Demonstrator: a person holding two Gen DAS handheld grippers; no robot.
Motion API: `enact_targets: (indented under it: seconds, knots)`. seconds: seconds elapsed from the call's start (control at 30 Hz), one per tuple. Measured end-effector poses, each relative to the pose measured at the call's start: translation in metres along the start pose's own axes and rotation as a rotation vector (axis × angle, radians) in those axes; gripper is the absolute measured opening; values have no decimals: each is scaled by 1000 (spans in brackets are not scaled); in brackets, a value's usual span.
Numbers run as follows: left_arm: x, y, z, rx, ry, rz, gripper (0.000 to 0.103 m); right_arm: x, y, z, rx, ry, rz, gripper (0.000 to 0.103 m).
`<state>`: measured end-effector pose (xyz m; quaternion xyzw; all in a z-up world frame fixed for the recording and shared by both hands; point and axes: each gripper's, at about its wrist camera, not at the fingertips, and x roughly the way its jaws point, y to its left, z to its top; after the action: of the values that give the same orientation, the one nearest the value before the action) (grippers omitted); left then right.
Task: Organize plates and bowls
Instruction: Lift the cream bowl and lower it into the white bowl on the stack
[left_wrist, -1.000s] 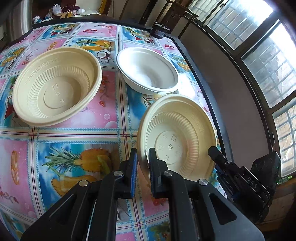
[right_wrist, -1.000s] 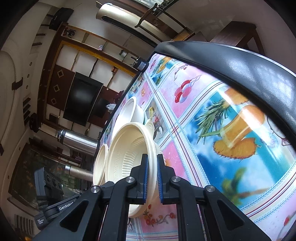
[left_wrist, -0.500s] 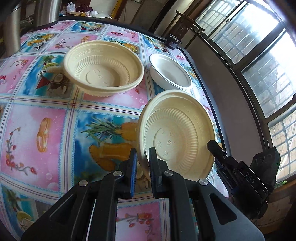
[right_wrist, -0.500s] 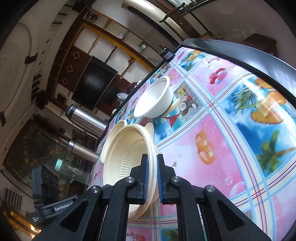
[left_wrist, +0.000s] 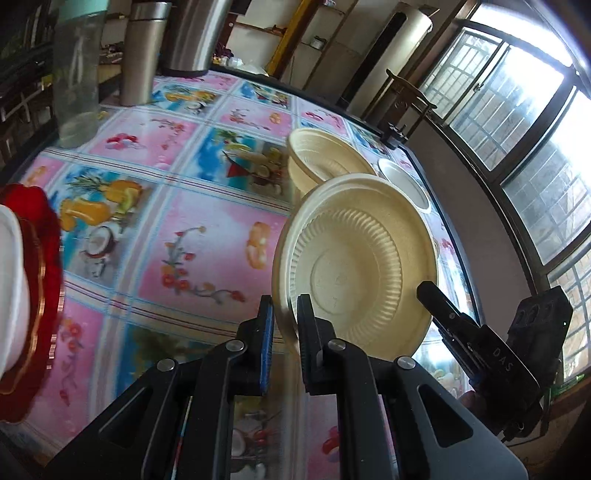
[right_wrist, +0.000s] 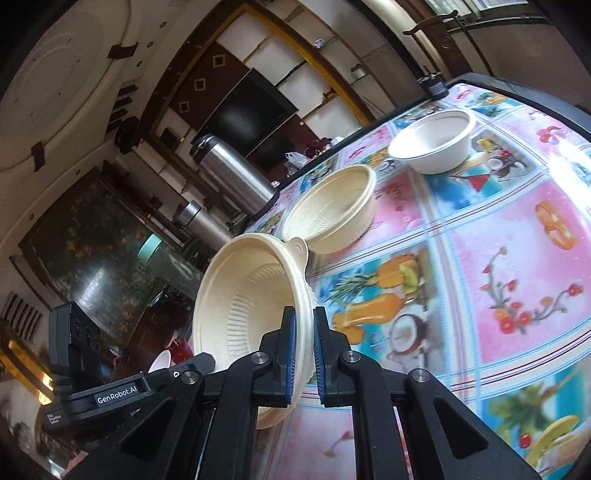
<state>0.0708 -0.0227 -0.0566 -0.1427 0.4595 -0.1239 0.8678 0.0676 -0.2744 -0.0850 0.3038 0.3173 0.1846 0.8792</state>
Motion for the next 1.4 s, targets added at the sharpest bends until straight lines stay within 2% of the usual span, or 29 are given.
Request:
enact_targets:
  seconds: [0.17,0.27,0.4,0.57,0.7,0.97,1.2,1.4]
  knots:
    - [-30,28,-9,21,-59,59,10,14,33,-19,-37,14,52,9]
    - [-48,45,-16,17,-83,76,11,20,48,-26,-18,14,114,9]
    - [-84,74,-20,3,-146,128,11,38,85,-40,-39,50,173,9]
    - [-127,121,-24,-64,-228,198,11,63,140,-54,-85,105,269,9]
    - [-147,151,-28,-110,-261,242,11,83,175,-67,-124,148,301,9]
    - [-153,192,-33,-185,-258,305,11,115,216,-91,-166,219,314,9]
    - [-142,206,-35,-204,-214,321,11,130,215,-102,-159,251,288,9]
    - [-136,214,-36,-208,-196,321,11,133,215,-106,-180,240,266,9]
